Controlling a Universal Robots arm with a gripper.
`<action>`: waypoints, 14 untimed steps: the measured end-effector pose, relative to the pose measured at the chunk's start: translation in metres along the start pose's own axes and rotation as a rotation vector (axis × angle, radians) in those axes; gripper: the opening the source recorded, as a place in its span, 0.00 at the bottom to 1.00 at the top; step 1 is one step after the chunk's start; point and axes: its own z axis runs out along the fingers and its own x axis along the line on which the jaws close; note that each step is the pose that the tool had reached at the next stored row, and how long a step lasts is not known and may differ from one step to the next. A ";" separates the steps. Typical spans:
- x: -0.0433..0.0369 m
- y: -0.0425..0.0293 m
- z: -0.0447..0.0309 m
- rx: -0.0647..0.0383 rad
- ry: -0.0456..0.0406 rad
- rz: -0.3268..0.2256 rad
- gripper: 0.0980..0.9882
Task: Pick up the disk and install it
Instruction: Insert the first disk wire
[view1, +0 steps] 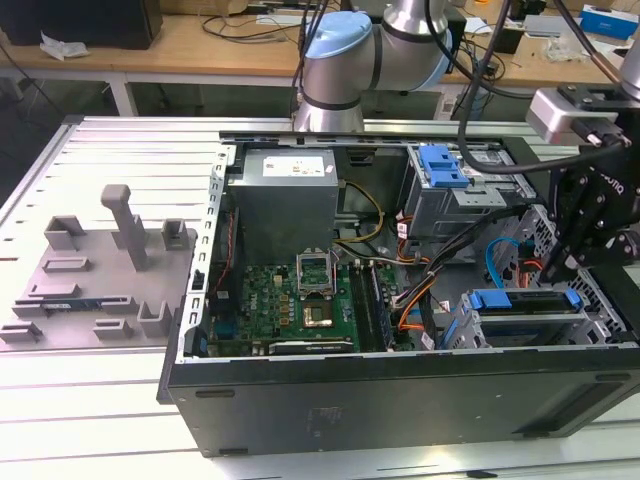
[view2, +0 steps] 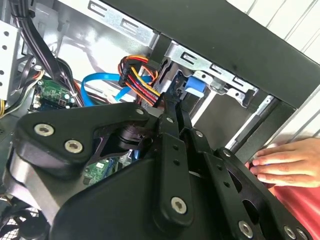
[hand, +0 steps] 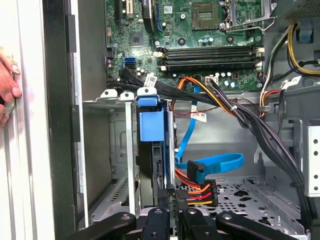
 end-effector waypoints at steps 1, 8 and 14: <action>0.0011 0.0000 0.0001 0.000 0.0000 0.000 0.07; 0.0061 0.0003 0.0005 0.000 0.0000 0.000 0.07; 0.0063 0.0018 0.0014 0.000 0.0002 0.000 0.07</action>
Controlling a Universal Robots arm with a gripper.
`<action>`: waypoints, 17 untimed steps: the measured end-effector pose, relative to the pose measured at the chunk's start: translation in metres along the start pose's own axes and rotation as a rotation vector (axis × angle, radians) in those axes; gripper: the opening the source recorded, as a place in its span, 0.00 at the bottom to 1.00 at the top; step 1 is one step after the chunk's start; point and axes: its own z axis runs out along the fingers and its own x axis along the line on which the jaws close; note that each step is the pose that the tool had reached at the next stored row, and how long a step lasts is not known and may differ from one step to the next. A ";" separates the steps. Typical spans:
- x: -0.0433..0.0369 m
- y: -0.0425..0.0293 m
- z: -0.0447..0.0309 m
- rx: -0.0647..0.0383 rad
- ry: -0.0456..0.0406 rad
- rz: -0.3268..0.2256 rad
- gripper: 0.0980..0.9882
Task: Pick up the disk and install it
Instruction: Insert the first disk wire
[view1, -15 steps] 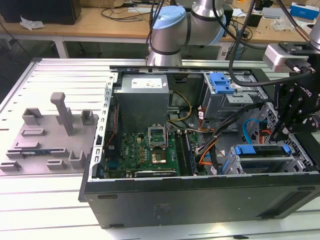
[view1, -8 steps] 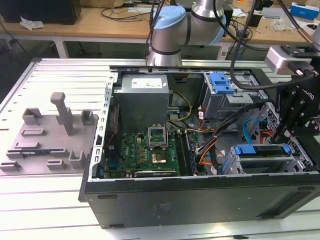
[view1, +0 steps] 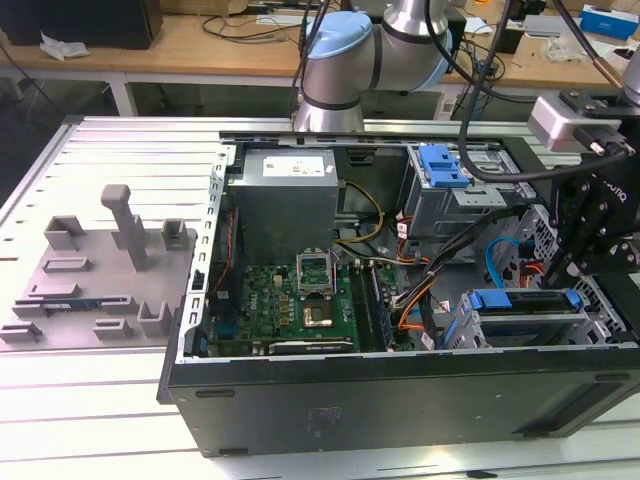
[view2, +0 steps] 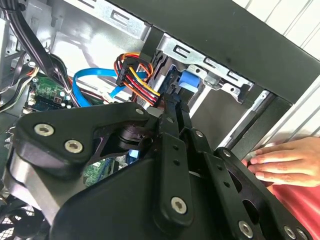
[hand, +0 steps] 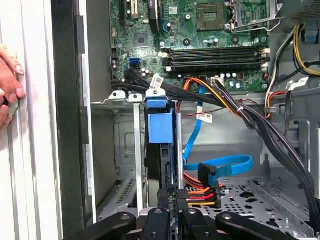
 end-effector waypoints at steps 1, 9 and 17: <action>0.0000 0.0000 0.0001 0.000 -0.0001 0.000 0.07; -0.0002 -0.0003 0.0024 0.000 -0.0002 0.000 0.07; -0.0003 -0.0003 0.0043 0.000 -0.0001 0.000 0.07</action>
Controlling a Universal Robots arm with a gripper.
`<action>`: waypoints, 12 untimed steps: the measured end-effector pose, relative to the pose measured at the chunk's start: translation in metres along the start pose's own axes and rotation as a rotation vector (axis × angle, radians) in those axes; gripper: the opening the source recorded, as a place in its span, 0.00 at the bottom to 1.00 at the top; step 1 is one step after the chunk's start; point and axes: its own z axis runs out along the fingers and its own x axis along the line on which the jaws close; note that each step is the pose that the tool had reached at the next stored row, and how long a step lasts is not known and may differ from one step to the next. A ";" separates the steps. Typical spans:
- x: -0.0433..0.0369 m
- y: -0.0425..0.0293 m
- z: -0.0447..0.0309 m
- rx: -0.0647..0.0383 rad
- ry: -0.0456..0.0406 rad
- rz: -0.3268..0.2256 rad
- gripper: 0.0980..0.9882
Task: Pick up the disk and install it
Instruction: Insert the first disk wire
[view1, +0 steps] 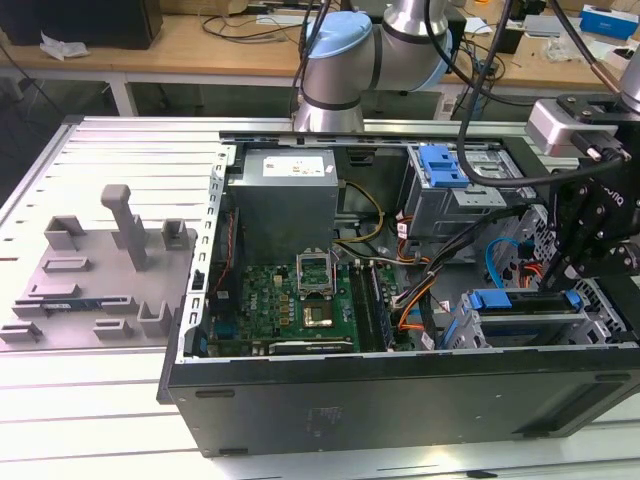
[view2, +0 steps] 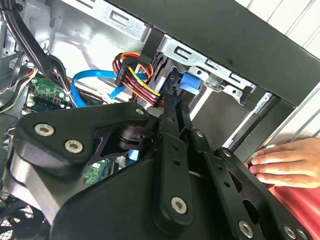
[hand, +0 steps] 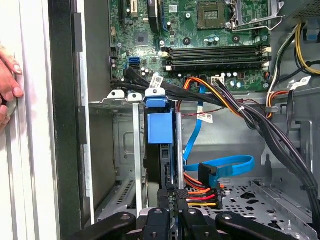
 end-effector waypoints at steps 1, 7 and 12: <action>0.0000 0.0000 0.0002 0.000 -0.0001 0.000 0.07; -0.0001 0.0000 0.0014 0.000 0.0000 0.000 0.07; -0.0002 0.0000 0.0025 0.000 -0.0001 0.000 0.07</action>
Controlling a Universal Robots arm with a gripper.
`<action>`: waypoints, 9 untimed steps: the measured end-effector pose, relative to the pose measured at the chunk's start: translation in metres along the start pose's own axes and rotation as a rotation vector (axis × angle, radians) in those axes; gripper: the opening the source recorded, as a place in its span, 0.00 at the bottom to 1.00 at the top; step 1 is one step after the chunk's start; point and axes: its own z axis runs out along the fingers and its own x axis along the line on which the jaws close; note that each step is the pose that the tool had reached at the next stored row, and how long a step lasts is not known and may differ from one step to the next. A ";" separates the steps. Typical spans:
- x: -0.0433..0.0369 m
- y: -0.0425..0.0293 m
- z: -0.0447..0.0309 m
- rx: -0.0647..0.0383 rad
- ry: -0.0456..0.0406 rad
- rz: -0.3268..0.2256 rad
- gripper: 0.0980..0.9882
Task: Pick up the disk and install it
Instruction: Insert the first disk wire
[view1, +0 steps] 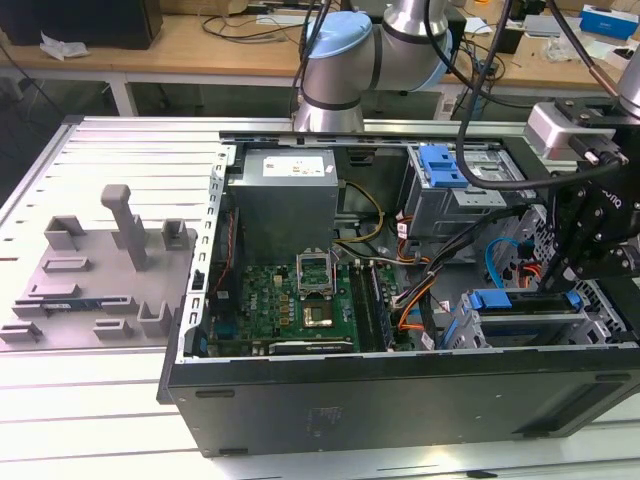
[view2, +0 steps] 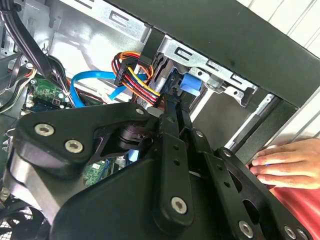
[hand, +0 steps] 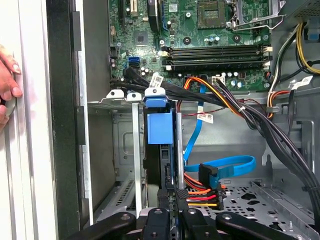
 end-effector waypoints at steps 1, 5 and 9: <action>0.0000 0.0000 0.0002 0.000 0.0000 0.000 0.07; -0.0001 0.0000 0.0012 0.000 0.0000 0.000 0.07; -0.0001 0.0000 0.0022 0.000 0.0001 0.000 0.07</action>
